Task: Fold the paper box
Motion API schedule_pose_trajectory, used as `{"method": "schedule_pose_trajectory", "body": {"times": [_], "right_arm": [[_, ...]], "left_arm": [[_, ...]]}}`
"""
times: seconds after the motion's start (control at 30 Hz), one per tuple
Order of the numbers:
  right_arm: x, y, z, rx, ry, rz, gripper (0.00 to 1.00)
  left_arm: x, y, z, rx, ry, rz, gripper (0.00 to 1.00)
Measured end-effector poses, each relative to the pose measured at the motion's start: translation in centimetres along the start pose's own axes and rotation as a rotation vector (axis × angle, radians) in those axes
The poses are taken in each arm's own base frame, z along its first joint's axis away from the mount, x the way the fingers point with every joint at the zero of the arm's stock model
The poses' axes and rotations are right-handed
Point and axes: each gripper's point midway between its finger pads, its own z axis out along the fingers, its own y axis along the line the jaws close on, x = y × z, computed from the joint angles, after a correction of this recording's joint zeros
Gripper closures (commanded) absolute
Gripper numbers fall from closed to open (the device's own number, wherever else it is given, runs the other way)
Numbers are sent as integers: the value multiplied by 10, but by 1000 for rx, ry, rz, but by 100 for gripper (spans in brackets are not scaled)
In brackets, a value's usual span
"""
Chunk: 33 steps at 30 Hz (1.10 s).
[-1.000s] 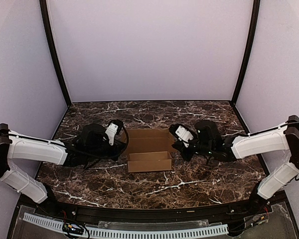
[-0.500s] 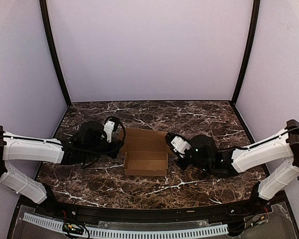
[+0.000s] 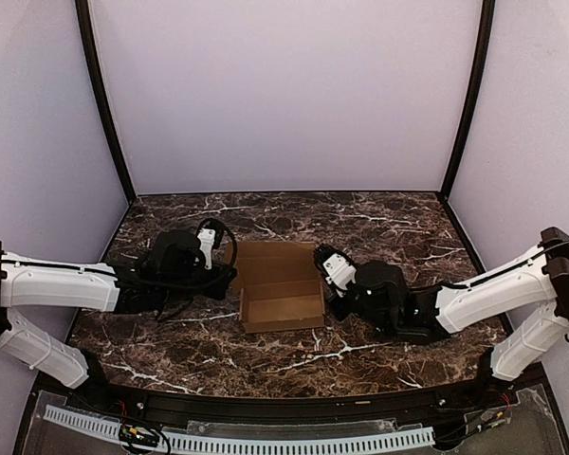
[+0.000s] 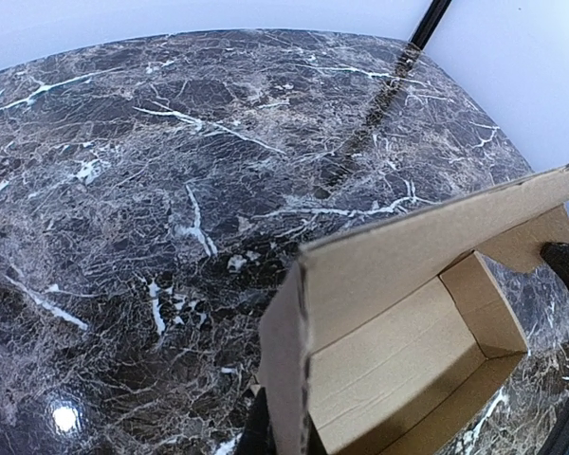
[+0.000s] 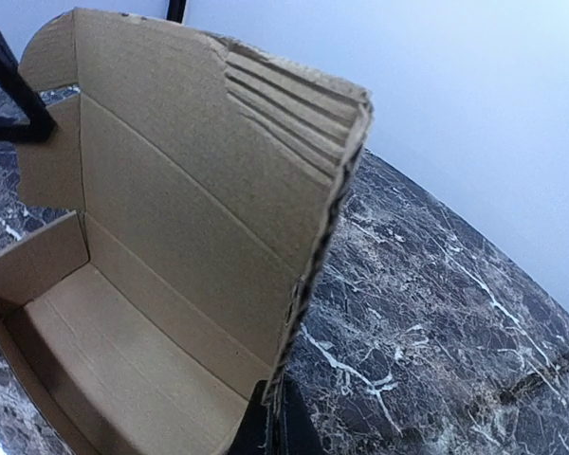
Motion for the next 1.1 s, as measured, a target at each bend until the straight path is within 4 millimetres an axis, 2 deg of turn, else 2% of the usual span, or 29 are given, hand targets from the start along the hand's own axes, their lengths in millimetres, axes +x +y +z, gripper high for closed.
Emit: {"method": "schedule_pose_trajectory", "body": {"times": [0.3,0.5,0.77,1.1], "right_arm": [[-4,8,9,86,8,118,100],[-6,15,11,87,6,200,100],[-17,24,12,44,-8,335,100],[-13,32,21,45,16,420,100]], "left_arm": [[9,2,-2,-69,-17,-63,99],[12,4,-2,-99,-33,-93,99],[11,6,1,-120,-50,-112,99],[13,8,5,-134,-53,-119,99]]}}
